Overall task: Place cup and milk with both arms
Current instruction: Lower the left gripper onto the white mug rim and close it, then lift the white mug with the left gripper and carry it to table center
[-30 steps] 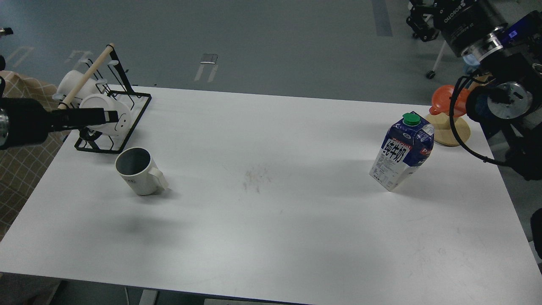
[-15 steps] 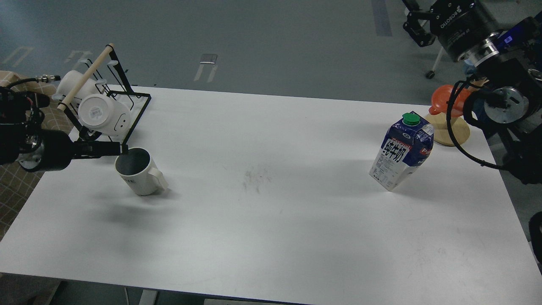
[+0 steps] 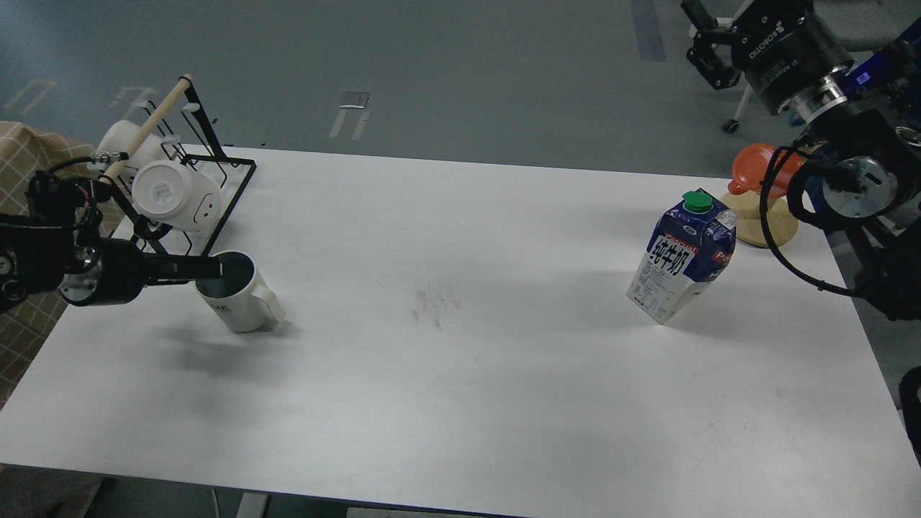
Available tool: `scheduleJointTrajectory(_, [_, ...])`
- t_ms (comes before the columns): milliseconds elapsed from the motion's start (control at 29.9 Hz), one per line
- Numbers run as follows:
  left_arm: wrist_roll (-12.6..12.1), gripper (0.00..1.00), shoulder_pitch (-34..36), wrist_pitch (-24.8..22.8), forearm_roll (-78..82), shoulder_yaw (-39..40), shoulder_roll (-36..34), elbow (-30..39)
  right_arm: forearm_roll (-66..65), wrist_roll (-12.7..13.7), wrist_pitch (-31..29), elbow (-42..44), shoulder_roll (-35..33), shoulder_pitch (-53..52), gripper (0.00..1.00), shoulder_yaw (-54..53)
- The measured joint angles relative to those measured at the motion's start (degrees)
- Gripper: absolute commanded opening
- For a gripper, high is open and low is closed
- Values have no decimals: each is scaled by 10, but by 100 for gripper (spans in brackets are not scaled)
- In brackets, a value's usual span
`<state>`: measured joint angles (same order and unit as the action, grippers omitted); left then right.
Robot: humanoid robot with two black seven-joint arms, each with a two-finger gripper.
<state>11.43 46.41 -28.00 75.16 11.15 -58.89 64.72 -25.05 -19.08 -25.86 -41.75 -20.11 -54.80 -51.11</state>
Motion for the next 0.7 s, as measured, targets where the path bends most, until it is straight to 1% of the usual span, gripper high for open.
scheduleJointTrajectory(67, [0, 97, 0, 0, 0, 0, 6, -5, 0, 0, 0, 0, 0, 1, 100, 0])
scheduleJointTrajectory(234, [0, 84, -2, 0, 0, -1, 13, -15, 0, 0, 0, 0, 0, 1, 100, 0])
scheduleJointTrajectory(267, [0, 73, -2, 0, 1, -1, 14, -17, 0, 0, 0, 0, 0, 1, 100, 0])
scheduleJointTrajectory(301, [0, 50, -2, 0, 1, -1, 15, -18, 0, 0, 0, 0, 0, 1, 100, 0])
scheduleJointTrajectory(334, [0, 38, -2, 0, 1, -1, 15, -19, 0, 0, 0, 0, 0, 1, 100, 0])
scheduleJointTrajectory(367, [0, 16, -2, 0, 1, -1, 15, -20, 0, 0, 0, 0, 0, 1, 100, 0])
scheduleJointTrajectory(401, [-1, 0, -2, 0, 1, -1, 15, -20, 0, 0, 1, 0, 0, 1, 100, 0])
scheduleJointTrajectory(701, [-10, 0, -2, 0, 48, -2, 14, -20, 0, 0, 1, 0, 0, 2, 100, 0])
